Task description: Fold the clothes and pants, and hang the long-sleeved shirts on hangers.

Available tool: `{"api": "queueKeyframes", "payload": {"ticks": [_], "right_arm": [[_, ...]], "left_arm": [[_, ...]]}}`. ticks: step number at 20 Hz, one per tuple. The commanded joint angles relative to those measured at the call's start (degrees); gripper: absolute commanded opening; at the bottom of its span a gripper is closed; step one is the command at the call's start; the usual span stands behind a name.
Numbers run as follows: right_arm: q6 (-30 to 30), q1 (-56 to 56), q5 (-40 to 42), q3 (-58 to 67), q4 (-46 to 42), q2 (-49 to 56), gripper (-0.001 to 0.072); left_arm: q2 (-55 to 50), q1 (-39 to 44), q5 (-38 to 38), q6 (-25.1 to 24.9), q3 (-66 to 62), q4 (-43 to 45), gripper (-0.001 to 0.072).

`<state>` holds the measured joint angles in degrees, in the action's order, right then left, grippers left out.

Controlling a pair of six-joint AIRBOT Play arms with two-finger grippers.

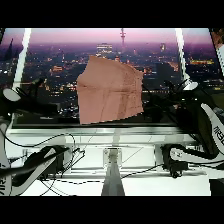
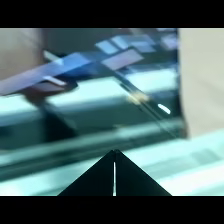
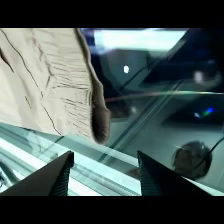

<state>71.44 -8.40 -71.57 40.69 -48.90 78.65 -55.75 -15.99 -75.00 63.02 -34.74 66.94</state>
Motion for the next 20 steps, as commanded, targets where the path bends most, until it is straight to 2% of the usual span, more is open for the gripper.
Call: {"api": "queueKeyframes", "payload": {"ticks": [1,2,3,4,8,11,14,18,20], "right_arm": [[-2.2,3.3,2.4,-0.2,1.2,3.4,0.0438],[-3.1,4.3,4.2,-0.2,1.5,3.5,0.0397],[-3.7,5.1,5.5,-0.1,1.9,3.5,0.0354],[-3.7,5.7,6.0,-0.1,2.4,3.5,0.0312],[-3.6,6.3,8.2,-0.1,3.3,3.5,0.0315],[-3.6,6.3,8.6,-0.1,3.8,3.5,0.0352],[-3.4,6.3,7.4,-0.1,4.1,3.5,0.0321],[-3.4,6.3,7.1,-0.2,4.1,3.5,0.0320],[-3.4,6.3,7.1,-0.2,4.1,3.5,0.0320]], "left_arm": [[-0.3,-0.7,0.2,-2.4,9.2,-8.8,0.0345],[-0.3,-0.6,0.2,-2.4,10.6,-9.3,0.0565],[-0.3,-0.5,0.2,-2.4,11.6,-9.6,0.0593],[-0.4,-0.3,0.8,-2.6,12.1,-10.1,0.0593],[-0.4,-0.2,5.1,-2.6,12.1,-15.0,0.0593],[-1.0,-0.2,8.5,-2.4,12.1,-17.0,0.0593],[-3.4,-0.2,8.6,-2.4,12.1,-17.7,0.0593],[-8.2,-0.2,8.9,-2.7,12.2,-18.3,0.0593],[-10.5,-0.2,9.4,-4.7,12.6,-21.9,0.0592]]}}
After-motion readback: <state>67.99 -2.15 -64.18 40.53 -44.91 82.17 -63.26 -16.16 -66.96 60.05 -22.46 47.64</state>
